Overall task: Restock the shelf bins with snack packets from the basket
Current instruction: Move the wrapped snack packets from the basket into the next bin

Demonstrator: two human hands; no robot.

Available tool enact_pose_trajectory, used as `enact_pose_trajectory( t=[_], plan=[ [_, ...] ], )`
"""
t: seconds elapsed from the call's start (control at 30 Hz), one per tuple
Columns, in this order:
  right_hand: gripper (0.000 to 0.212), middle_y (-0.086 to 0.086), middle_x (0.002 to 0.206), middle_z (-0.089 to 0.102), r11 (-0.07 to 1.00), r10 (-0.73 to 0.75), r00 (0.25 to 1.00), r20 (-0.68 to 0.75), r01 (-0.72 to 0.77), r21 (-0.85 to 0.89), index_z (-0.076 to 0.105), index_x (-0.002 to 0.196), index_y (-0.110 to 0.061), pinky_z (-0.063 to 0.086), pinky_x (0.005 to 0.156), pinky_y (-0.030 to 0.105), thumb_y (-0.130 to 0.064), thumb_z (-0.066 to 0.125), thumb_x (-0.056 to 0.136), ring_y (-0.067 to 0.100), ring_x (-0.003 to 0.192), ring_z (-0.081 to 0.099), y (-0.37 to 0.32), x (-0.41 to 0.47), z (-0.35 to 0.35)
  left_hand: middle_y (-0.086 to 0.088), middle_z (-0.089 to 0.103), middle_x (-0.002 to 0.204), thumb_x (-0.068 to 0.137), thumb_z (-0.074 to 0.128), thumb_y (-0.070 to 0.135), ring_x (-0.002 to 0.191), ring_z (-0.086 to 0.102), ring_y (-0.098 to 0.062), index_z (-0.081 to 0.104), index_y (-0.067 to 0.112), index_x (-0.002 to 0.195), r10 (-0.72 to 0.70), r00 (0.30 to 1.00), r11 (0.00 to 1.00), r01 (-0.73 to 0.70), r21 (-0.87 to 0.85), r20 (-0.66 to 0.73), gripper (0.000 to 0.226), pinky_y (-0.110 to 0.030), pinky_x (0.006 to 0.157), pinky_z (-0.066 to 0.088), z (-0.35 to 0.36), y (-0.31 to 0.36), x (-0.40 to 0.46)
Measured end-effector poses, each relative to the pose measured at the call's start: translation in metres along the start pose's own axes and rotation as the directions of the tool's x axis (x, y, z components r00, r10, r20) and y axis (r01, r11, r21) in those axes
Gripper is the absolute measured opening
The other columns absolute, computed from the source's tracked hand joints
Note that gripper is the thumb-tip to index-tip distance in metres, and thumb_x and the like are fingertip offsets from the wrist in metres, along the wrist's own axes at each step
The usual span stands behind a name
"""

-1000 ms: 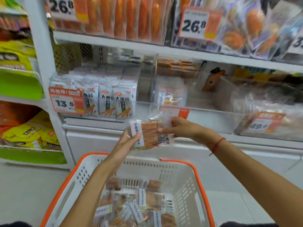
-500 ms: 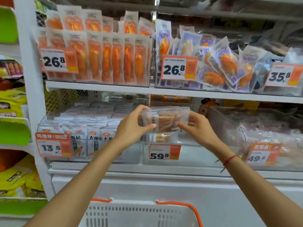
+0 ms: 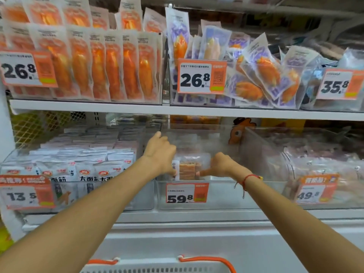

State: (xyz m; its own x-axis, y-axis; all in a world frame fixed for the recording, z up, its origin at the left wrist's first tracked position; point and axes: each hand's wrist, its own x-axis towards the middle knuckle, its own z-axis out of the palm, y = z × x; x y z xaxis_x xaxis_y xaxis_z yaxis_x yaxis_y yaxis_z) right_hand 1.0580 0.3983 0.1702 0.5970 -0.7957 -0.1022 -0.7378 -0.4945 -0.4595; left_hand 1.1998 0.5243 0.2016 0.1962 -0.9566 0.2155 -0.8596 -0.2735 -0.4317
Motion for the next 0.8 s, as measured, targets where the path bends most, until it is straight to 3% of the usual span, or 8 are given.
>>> enact_pose_trajectory(
  t=[0.1, 0.2, 0.27, 0.33, 0.57, 0.67, 0.73, 0.8],
  plan=[
    [0.049, 0.003, 0.084, 0.057, 0.994, 0.052, 0.998, -0.019, -0.053, -0.095, 0.054, 0.091, -0.011, 0.047, 0.066, 0.029, -0.046, 0.081, 0.068, 0.02, 0.076, 0.055, -0.005, 0.007, 0.011, 0.0, 0.064, 0.103, 0.072, 0.062, 0.069, 0.111, 0.048, -0.018, 0.061, 0.019, 0.092, 0.019, 0.998, 0.996, -0.025, 0.091, 0.064, 0.054, -0.035, 0.106, 0.022, 0.0, 0.006, 0.005],
    [0.042, 0.003, 0.091, 0.062, 0.997, 0.069, 0.997, 0.04, -0.067, -0.043, 0.054, 0.104, -0.014, 0.049, 0.053, 0.018, -0.034, 0.079, 0.075, 0.015, 0.07, 0.061, -0.012, 0.009, 0.011, 0.0, 0.064, 0.107, 0.074, 0.059, 0.07, 0.114, 0.048, -0.018, 0.062, 0.018, 0.102, 0.051, 0.995, 0.986, -0.063, 0.156, 0.083, 0.059, -0.035, 0.106, 0.021, 0.001, 0.007, 0.007],
    [0.04, 0.008, 0.1, 0.066, 0.995, 0.096, 0.991, 0.098, -0.099, 0.019, 0.055, 0.107, -0.01, 0.058, 0.069, 0.026, -0.023, 0.078, 0.077, 0.02, 0.081, 0.068, -0.016, 0.01, 0.007, 0.002, 0.063, 0.11, 0.079, 0.057, 0.066, 0.116, 0.046, -0.018, 0.062, 0.019, 0.105, 0.063, 0.993, 0.983, -0.079, 0.167, 0.101, 0.054, -0.035, 0.107, 0.02, 0.004, 0.004, 0.008],
    [0.042, 0.014, 0.111, 0.065, 0.994, 0.101, 0.986, 0.132, -0.105, 0.021, 0.054, 0.114, -0.005, 0.057, 0.084, 0.034, -0.015, 0.076, 0.079, 0.026, 0.095, 0.067, -0.02, 0.01, 0.007, 0.003, 0.063, 0.111, 0.083, 0.057, 0.057, 0.117, 0.045, -0.018, 0.061, 0.021, 0.104, 0.073, 0.99, 0.982, -0.092, 0.163, 0.119, 0.042, -0.035, 0.107, 0.019, 0.006, 0.002, 0.009],
    [0.044, 0.018, 0.097, 0.068, 0.975, 0.092, 0.985, 0.146, -0.119, 0.186, 0.052, 0.111, -0.002, 0.059, 0.058, 0.026, -0.003, 0.077, 0.075, 0.024, 0.075, 0.069, -0.022, 0.019, 0.0, 0.002, 0.064, 0.106, 0.077, 0.062, 0.06, 0.115, 0.047, -0.019, 0.053, 0.022, 0.084, 0.046, 0.995, 0.983, -0.061, 0.171, 0.091, 0.04, -0.038, 0.111, 0.017, 0.002, -0.001, 0.007],
    [0.033, 0.009, 0.095, 0.061, 0.99, 0.073, 0.994, 0.083, -0.082, 0.113, 0.053, 0.097, -0.01, 0.054, 0.067, 0.024, -0.01, 0.078, 0.075, 0.022, 0.085, 0.061, -0.017, 0.015, 0.011, 0.0, 0.061, 0.118, 0.082, 0.056, 0.061, 0.123, 0.043, -0.02, 0.059, 0.02, 0.11, 0.05, 0.991, 0.967, -0.079, 0.242, 0.123, 0.049, -0.039, 0.113, 0.014, 0.005, 0.004, 0.008],
    [0.042, 0.009, 0.106, 0.06, 0.998, 0.041, 0.997, 0.072, -0.044, 0.051, 0.056, 0.11, -0.009, 0.048, 0.077, 0.025, -0.017, 0.078, 0.075, 0.021, 0.092, 0.055, -0.012, 0.015, 0.016, -0.001, 0.056, 0.128, 0.085, 0.052, 0.06, 0.128, 0.04, -0.021, 0.054, 0.019, 0.123, 0.056, 0.986, 0.953, -0.1, 0.286, 0.158, 0.055, -0.038, 0.113, 0.013, 0.005, 0.008, 0.01],
    [0.041, 0.011, 0.112, 0.062, 0.992, 0.031, 0.991, 0.129, -0.047, 0.119, 0.058, 0.116, -0.006, 0.048, 0.074, 0.022, -0.015, 0.074, 0.079, 0.02, 0.091, 0.056, -0.009, 0.015, 0.014, -0.002, 0.05, 0.136, 0.088, 0.049, 0.059, 0.134, 0.034, -0.022, 0.049, 0.018, 0.13, 0.045, 0.978, 0.945, -0.107, 0.308, 0.202, 0.059, -0.039, 0.115, 0.011, 0.004, 0.01, 0.013]
  ],
)
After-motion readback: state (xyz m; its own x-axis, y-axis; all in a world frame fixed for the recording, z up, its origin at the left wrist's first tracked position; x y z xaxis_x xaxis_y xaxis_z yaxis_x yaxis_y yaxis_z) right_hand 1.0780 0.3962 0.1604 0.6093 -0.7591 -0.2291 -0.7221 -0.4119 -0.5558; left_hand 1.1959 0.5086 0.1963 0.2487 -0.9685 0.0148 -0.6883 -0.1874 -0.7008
